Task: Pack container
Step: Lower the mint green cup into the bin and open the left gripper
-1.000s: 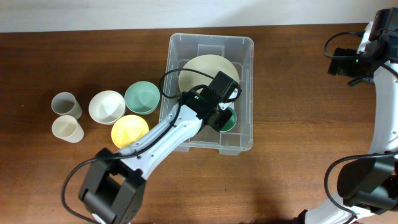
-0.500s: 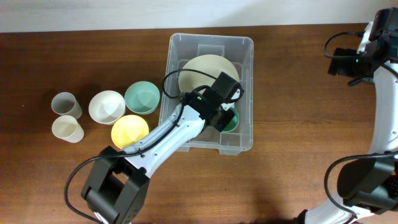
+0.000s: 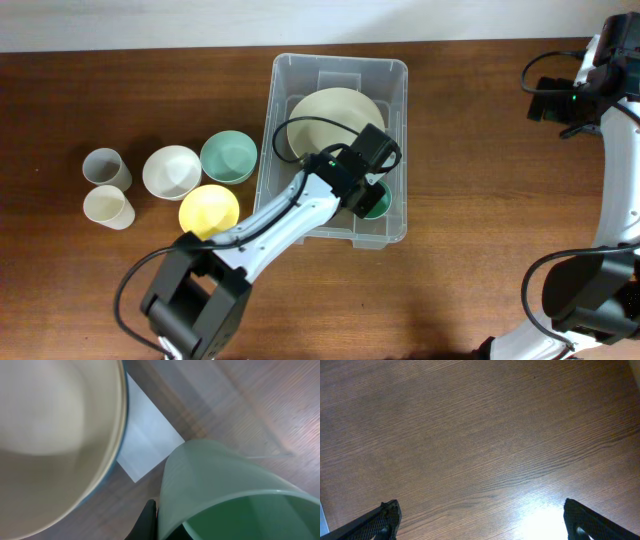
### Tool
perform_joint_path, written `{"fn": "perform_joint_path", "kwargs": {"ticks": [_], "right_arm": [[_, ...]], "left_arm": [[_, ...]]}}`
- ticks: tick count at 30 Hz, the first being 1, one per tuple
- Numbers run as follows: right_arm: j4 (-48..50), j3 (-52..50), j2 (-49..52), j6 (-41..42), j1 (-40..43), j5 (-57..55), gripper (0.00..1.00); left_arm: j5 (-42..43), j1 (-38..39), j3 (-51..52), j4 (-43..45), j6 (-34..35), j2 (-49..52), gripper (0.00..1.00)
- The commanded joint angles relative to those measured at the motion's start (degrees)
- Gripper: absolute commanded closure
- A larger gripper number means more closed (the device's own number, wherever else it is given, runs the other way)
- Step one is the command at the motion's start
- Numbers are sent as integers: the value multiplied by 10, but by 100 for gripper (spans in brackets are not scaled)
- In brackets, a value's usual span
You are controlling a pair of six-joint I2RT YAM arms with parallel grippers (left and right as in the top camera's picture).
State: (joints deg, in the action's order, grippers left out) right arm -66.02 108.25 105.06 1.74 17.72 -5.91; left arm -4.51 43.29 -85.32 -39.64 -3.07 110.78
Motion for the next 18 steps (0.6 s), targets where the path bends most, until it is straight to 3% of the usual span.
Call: {"fn": "perform_joint_path", "kwargs": {"ticks": [1,4,5,7,10,14,18], "right_arm": [[0,8,-8,6,3,3,1],[0,8,-8,6,3,3,1],[0,8,-8,6,3,3,1],[0,8,-8,6,3,3,1],[0,8,-8,6,3,3,1],[0,8,-8,6,3,3,1],[0,8,-8,6,3,3,1]], "left_arm": [[6,0,-14,0,-9,30,99],[6,0,-14,0,-9,35,98],[6,0,-14,0,-9,35,92],[6,0,-15,0,-9,35,69],[6,0,-16,0,-9,35,55],[6,0,-27,0,-9,34,45],[6,0,-56,-15,-9,33,43]]}}
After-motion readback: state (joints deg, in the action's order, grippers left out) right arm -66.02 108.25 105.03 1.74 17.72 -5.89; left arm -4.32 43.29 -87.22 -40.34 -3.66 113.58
